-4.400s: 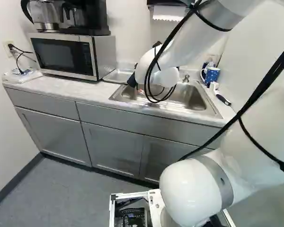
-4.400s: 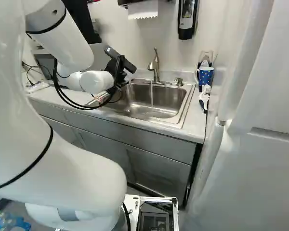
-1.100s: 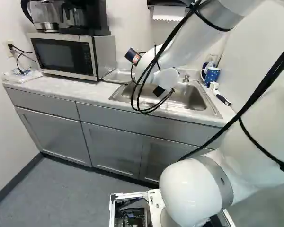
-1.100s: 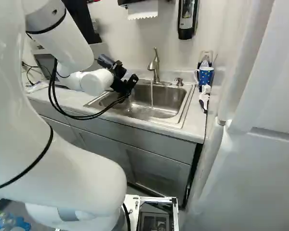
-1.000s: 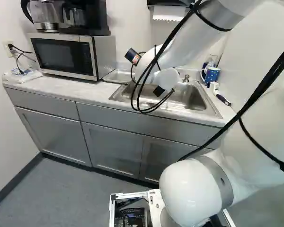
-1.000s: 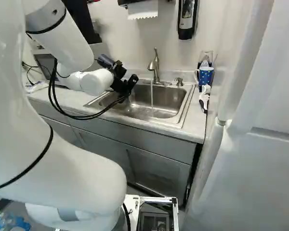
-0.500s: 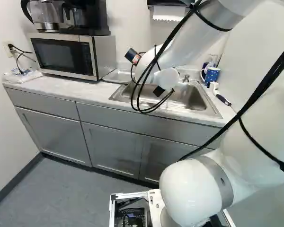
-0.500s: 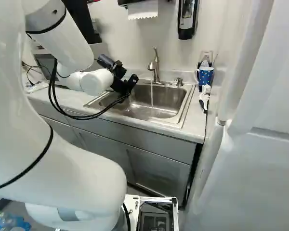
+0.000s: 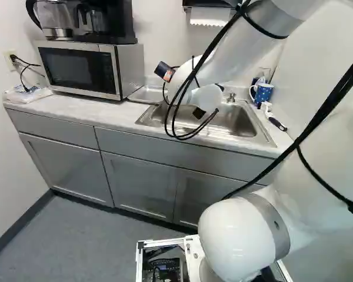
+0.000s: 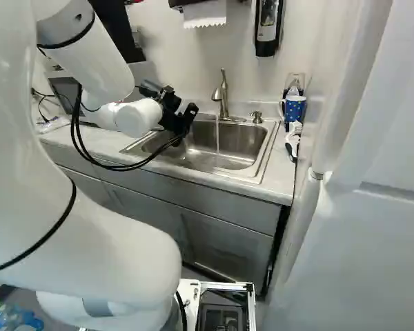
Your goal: Rinse the cup and place it in the tray
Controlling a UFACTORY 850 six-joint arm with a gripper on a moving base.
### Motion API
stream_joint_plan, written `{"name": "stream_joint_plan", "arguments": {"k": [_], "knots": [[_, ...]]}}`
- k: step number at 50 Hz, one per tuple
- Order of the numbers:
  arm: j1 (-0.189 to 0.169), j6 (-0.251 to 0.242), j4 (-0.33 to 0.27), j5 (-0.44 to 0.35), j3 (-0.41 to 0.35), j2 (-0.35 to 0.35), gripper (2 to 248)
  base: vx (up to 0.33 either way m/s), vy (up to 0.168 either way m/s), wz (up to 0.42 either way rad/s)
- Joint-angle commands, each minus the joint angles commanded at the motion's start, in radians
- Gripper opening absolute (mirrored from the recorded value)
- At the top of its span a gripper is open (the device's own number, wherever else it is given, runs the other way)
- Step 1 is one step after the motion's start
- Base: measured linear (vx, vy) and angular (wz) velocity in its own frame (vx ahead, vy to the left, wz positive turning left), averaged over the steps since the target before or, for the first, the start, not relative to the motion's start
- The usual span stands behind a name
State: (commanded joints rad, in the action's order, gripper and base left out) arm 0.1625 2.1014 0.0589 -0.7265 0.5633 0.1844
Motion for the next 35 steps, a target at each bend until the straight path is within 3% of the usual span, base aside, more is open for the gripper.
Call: {"name": "stream_joint_plan", "arguments": {"k": [35], "knots": [[0.000, -0.367, 0.000, 0.000, 0.000, 0.000, 122, 0.000, 0.000, 0.000]]}}
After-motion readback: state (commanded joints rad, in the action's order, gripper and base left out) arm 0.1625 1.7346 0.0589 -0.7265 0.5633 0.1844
